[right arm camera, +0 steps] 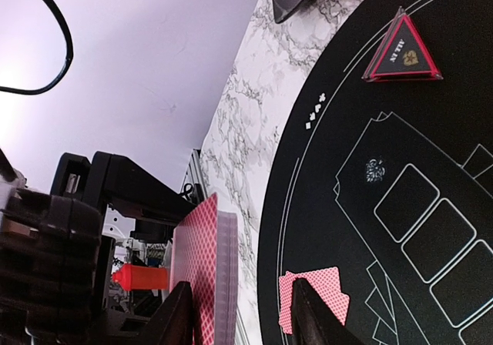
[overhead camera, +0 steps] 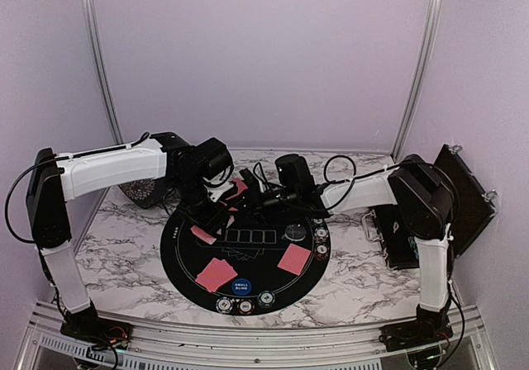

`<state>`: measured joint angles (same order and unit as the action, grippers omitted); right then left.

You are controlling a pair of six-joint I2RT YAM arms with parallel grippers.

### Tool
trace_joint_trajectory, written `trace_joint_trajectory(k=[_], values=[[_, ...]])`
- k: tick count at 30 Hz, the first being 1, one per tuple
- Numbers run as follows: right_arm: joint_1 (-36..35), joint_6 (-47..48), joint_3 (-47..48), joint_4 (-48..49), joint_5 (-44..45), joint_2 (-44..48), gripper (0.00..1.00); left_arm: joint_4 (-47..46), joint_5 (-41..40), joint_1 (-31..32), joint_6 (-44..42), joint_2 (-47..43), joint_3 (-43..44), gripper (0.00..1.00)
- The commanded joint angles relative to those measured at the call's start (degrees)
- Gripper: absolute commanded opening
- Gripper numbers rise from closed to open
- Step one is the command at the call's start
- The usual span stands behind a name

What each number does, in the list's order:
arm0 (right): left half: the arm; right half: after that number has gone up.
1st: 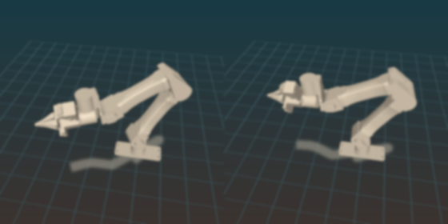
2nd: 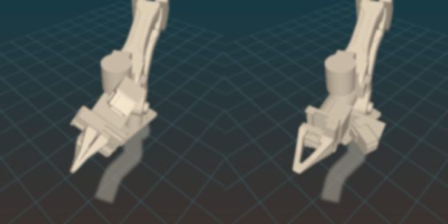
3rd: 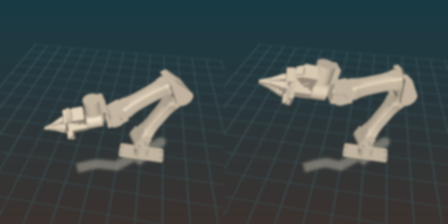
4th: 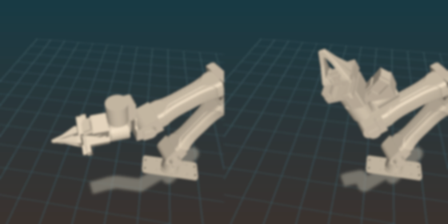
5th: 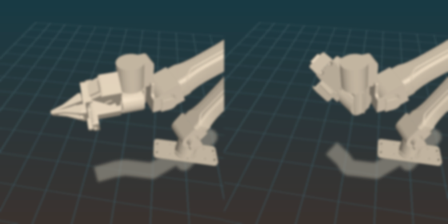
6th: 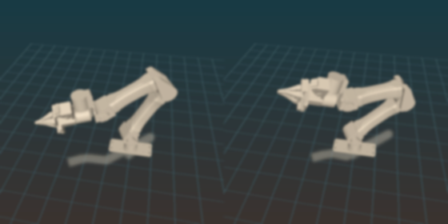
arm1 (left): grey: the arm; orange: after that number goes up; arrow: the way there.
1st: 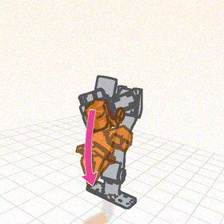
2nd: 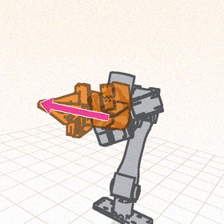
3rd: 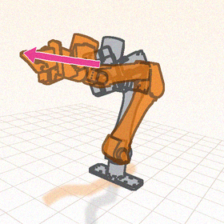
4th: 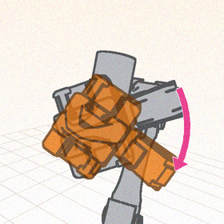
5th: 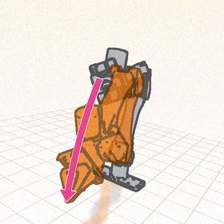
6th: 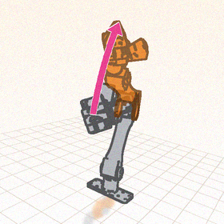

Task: Distribute texas hold em gaming equipment
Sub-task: Distribute the poker card.

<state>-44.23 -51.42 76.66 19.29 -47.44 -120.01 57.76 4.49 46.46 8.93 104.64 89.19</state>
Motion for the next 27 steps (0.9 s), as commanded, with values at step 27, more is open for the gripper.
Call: trace_joint_trajectory(k=[27], values=[[1.2,-3.5,-2.7,3.3,0.2,5.7,0.4,1.3,0.2,-0.4,-0.8,-1.0,-0.1,0.57]])
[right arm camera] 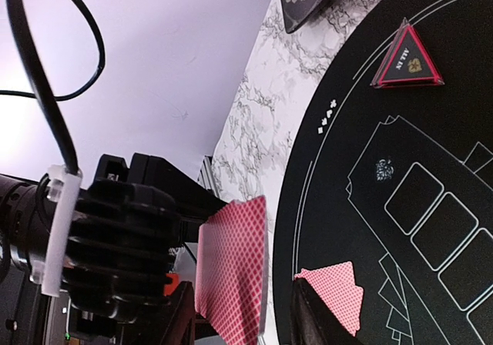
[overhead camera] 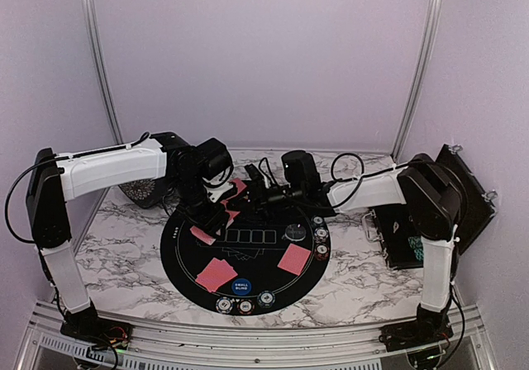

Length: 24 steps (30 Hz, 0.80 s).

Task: Distribute texas hold em gaming equipment
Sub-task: Distribute the poker card.

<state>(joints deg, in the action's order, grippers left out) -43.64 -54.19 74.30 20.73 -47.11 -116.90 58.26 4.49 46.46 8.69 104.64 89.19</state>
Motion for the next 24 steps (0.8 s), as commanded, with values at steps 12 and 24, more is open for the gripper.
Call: trace_joint_trajectory(k=[12,24], values=[[1.4,-3.1,-2.8,4.5,-1.1,3.7,0.28,0.8,0.2,-0.6,-0.8,-0.9,-0.2,0.57],[0.8,-4.9,-3.8,6.4,-2.3,3.9,0.2,0.8,0.2,-0.7,-0.8,-0.6,0.1,0.57]])
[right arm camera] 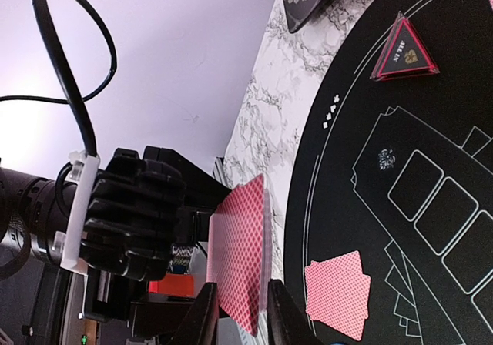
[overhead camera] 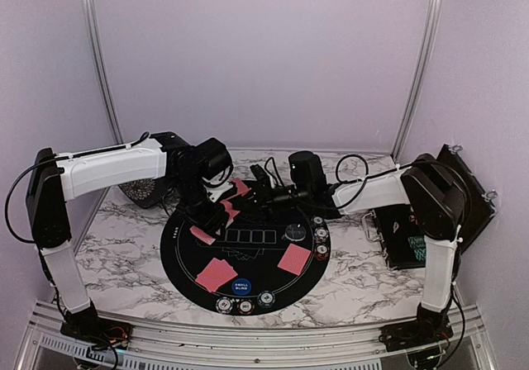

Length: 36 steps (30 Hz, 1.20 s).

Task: Distribute texas hold em gaming equipment
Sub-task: Distribute the poker card.

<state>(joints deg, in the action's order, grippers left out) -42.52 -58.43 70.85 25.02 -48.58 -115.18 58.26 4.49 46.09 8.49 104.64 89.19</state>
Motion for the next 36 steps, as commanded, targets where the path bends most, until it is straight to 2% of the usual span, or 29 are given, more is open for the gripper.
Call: trace_joint_trajectory(k=[1,11,18,36], values=[[-0.3,-0.7,-0.2,2.1,-0.9,2.1,0.2,0.8,0.2,-0.3,-0.7,-0.5,0.1,0.57],[-0.6,-1.5,0.0,3.1,-1.7,1.4,0.12,0.7,0.2,-0.3,-0.6,-1.0,-0.3,0.57],[-0.5,-2.4,0.0,3.8,-2.4,1.1,0.0,0.6,0.2,-0.3,-0.6,-1.0,-0.6,0.57],[3.5,-4.7,-3.9,6.4,-1.8,5.5,0.0,-0.5,0.2,-0.7,-0.2,-2.0,-2.8,0.57]])
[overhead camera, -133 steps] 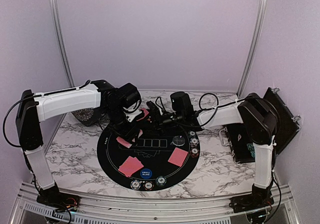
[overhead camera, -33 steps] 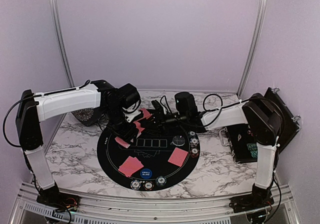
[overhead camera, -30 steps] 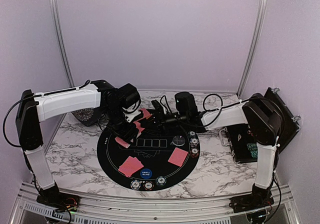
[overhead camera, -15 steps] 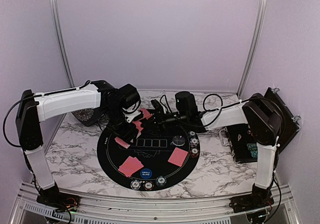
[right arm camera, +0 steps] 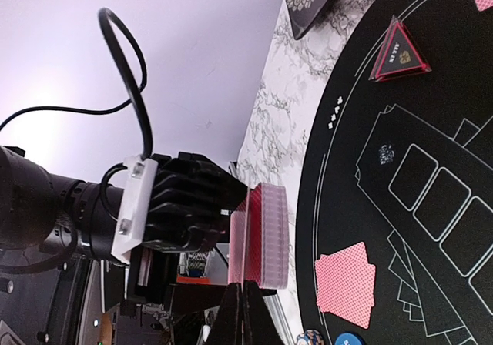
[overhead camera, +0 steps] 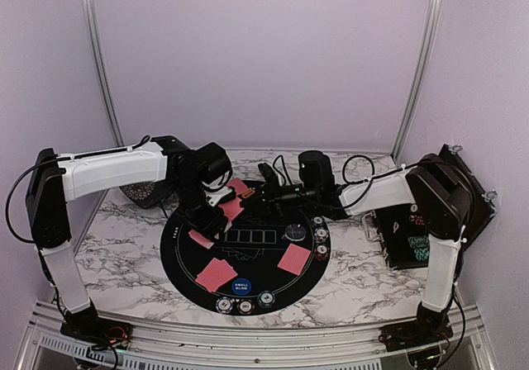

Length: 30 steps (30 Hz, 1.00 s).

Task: Distribute texas hold em gaming equipment
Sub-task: Distribute the poker card.

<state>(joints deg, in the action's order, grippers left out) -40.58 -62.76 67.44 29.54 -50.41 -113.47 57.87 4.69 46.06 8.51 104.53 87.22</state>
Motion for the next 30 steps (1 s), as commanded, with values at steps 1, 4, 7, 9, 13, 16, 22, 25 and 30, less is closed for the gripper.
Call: trace_joint_trajectory(k=[1,4,7,9,13,16,22,25,30], values=[[1.9,-0.4,-0.9,1.9,0.0,4.2,0.0,-0.1,0.0,-0.8,-0.3,-2.0,-0.9,0.57],[2.6,-0.4,-1.6,1.8,-0.1,5.2,0.0,-0.4,0.0,-0.9,-0.2,-2.0,-0.8,0.57],[3.0,-0.1,-1.9,1.3,-0.3,5.9,0.0,-0.5,0.1,-1.0,-0.1,-1.9,-0.8,0.57],[3.4,0.1,-2.4,0.7,-0.2,6.6,0.0,-0.5,0.1,-1.1,0.0,-2.0,-1.0,0.57],[4.3,0.8,-4.0,0.1,-0.1,7.9,0.0,-0.7,0.1,-1.1,0.0,-2.2,-1.3,0.57],[5.1,1.9,-5.8,-1.0,0.1,9.1,0.0,-0.6,0.1,-1.2,0.0,-2.3,-1.5,0.57],[6.5,5.8,-8.7,-4.8,0.5,11.3,0.0,-0.7,0.0,-1.3,-0.1,-2.1,-1.1,0.57],[7.2,9.6,-10.9,-9.1,1.2,13.5,0.0,-0.6,0.0,-1.3,-0.1,-2.1,-0.9,0.57],[7.7,16.5,-14.6,-18.0,3.4,17.0,0.0,-0.6,0.1,-1.4,-0.3,-1.9,-0.7,0.57]])
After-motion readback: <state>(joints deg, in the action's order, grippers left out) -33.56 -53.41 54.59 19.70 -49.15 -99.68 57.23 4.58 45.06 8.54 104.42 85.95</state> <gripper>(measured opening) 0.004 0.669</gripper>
